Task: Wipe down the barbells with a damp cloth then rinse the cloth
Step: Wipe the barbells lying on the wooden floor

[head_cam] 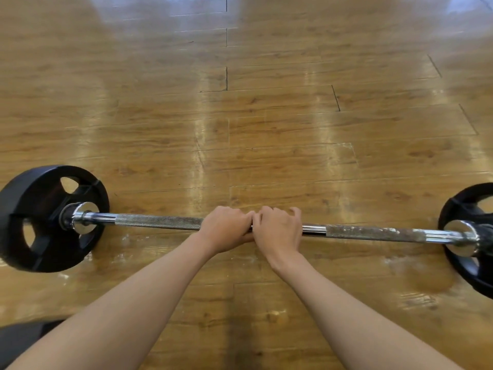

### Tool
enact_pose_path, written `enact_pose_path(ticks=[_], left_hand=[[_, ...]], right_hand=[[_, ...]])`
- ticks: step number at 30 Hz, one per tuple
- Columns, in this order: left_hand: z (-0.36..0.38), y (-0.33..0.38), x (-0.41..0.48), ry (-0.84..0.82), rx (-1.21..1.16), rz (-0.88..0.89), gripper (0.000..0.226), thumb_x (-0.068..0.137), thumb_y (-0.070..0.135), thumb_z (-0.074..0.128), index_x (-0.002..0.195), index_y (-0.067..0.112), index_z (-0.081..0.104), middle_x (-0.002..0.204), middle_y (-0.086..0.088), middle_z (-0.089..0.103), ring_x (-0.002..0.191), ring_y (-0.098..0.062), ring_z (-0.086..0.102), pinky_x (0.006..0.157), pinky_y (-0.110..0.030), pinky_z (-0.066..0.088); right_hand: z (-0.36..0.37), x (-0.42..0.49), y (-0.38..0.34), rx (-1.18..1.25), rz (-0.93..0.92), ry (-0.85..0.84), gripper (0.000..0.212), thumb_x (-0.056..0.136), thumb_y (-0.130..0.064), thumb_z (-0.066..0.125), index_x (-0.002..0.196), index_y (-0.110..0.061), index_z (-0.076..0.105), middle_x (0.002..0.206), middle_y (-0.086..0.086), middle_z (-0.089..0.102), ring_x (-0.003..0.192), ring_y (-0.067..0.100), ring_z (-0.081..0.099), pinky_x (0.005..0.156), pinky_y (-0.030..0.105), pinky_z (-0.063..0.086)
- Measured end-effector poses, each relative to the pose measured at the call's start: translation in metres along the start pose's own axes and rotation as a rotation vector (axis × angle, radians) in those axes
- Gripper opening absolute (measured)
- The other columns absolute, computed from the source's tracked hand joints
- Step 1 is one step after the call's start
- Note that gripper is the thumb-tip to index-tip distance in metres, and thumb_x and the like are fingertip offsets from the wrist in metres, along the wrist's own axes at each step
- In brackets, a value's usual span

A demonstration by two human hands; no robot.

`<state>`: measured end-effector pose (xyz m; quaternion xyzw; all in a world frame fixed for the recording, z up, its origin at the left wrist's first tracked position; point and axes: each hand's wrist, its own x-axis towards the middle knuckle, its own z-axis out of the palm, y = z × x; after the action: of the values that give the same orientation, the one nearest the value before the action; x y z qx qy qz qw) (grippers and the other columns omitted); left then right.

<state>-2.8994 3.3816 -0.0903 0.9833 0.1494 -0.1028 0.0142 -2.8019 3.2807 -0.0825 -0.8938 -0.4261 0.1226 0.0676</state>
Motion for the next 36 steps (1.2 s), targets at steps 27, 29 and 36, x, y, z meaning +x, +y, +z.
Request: enact_pose_path(ticks=[27, 29, 36], left_hand=[[0.004, 0.0, -0.001, 0.052, 0.013, 0.008, 0.074, 0.082, 0.085, 0.003, 0.082, 0.02, 0.039, 0.062, 0.006, 0.053, 0.051, -0.019, 0.053, 0.045, -0.031, 0.038], [0.003, 0.001, -0.001, 0.049, 0.01, 0.005, 0.072, 0.083, 0.084, 0.007, 0.083, 0.02, 0.04, 0.065, 0.005, 0.056, 0.052, -0.02, 0.052, 0.046, -0.032, 0.035], [0.003, -0.001, -0.001, 0.053, 0.019, 0.03, 0.069, 0.086, 0.082, 0.013, 0.083, 0.02, 0.041, 0.063, 0.007, 0.051, 0.05, -0.019, 0.049, 0.045, -0.031, 0.032]], right_hand=[[-0.031, -0.001, 0.093, -0.118, -0.007, 0.057, 0.042, 0.095, -0.03, 0.037, 0.063, -0.019, 0.062, 0.058, 0.001, 0.062, 0.057, 0.022, 0.055, 0.117, 0.044, 0.033], [-0.038, 0.013, 0.073, -0.103, 0.156, -0.129, 0.045, 0.095, -0.036, 0.04, 0.074, -0.013, 0.072, 0.076, 0.009, 0.071, 0.077, 0.027, 0.064, 0.107, 0.036, 0.042], [0.001, -0.017, 0.087, -0.069, -0.342, 0.255, 0.031, 0.106, -0.03, 0.043, 0.088, -0.021, 0.067, 0.071, -0.004, 0.062, 0.066, 0.018, 0.062, 0.115, 0.047, 0.035]])
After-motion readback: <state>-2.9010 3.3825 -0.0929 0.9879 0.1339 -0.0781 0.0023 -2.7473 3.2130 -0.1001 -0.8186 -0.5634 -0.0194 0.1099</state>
